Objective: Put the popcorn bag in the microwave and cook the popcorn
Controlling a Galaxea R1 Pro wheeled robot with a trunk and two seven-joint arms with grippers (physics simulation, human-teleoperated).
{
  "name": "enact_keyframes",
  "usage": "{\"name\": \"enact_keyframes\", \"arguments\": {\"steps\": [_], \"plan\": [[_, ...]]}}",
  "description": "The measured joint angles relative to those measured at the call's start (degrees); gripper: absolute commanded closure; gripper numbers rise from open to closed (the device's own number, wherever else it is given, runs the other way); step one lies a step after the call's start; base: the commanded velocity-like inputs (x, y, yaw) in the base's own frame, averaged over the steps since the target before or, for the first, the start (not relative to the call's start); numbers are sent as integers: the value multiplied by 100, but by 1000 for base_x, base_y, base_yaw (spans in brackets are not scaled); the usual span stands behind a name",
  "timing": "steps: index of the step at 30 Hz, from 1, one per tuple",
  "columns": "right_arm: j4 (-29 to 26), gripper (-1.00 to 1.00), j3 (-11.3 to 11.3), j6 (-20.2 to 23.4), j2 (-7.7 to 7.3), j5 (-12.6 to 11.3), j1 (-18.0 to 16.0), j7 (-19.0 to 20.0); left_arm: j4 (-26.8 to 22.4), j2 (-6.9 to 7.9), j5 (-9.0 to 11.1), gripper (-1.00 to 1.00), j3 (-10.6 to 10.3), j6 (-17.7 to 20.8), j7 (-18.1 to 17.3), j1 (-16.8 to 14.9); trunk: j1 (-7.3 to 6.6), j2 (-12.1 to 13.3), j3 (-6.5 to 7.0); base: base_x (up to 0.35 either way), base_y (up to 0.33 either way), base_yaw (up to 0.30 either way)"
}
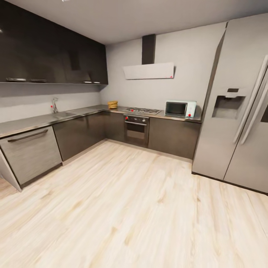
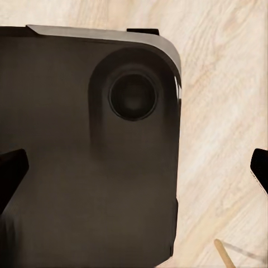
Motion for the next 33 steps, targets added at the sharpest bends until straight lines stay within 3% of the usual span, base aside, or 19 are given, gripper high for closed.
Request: {"name": "enact_keyframes", "arguments": {"steps": [33], "plan": [[0,-100,-8,-26,0,-9,0,-17,0,0,-8,-100,5,-7,0,-1,0,0,0,326,0,0]]}}
